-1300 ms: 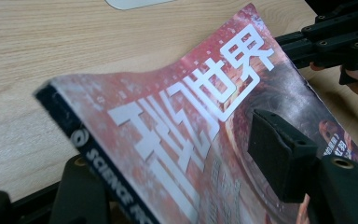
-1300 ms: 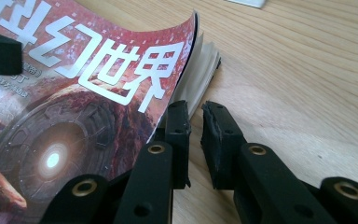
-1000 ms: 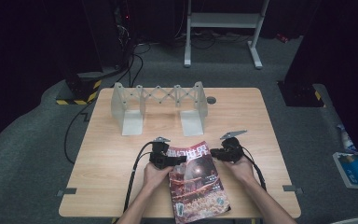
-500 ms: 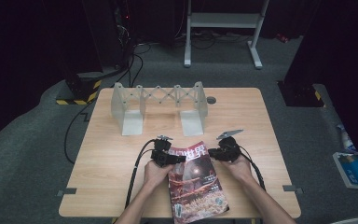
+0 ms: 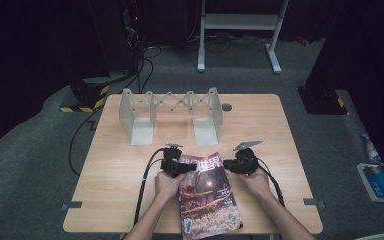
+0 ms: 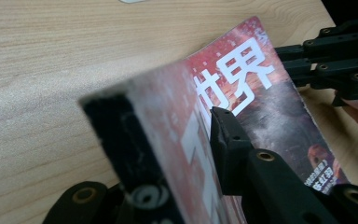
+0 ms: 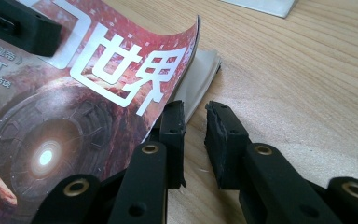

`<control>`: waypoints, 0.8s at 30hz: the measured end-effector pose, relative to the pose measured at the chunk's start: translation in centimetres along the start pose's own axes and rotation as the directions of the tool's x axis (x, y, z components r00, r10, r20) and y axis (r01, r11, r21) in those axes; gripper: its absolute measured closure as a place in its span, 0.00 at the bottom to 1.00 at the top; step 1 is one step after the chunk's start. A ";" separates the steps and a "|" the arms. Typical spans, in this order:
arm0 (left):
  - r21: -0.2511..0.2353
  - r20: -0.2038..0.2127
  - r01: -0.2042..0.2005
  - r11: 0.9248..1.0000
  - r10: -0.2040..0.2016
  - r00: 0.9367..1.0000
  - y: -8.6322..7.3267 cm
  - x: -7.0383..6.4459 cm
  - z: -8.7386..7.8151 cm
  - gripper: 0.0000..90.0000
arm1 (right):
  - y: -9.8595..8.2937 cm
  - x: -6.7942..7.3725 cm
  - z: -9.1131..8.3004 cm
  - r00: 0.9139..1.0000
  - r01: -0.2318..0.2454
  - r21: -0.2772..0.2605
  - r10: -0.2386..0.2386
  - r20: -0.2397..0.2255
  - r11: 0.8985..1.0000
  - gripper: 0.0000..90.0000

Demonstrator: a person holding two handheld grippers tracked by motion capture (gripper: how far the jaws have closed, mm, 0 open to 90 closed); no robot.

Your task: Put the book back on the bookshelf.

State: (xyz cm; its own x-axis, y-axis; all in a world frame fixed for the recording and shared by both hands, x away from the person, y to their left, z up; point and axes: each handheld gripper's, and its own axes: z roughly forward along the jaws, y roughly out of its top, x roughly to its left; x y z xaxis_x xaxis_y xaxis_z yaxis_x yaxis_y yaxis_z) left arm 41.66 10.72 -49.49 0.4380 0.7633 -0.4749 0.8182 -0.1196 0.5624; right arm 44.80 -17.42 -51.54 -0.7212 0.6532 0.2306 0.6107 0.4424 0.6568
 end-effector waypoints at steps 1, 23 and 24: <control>-0.007 0.006 0.001 1.000 -0.001 1.000 0.0 -0.1 -0.2 0.88 | 0.0 0.0 0.0 1.000 -0.003 0.003 0.003 -0.002 1.000 0.84; -0.077 0.090 -0.134 0.988 0.141 0.986 1.9 -3.8 -3.5 0.94 | -1.7 -0.7 -3.3 0.994 -0.005 -0.068 0.013 0.105 0.998 0.61; -0.079 0.095 -0.144 0.986 0.151 0.984 2.0 -3.9 -3.6 0.94 | -1.9 -0.8 -3.5 0.993 -0.004 -0.073 0.012 0.117 0.997 0.61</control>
State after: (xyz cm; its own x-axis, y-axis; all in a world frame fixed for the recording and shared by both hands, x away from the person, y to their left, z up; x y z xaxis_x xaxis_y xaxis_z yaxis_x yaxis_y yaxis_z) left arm 40.23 9.82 -44.07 0.5899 0.6727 -0.4467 0.7146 -0.1773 0.6767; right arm 43.10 -20.92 -50.43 -0.6702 0.7262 0.1530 0.5878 0.3936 0.7068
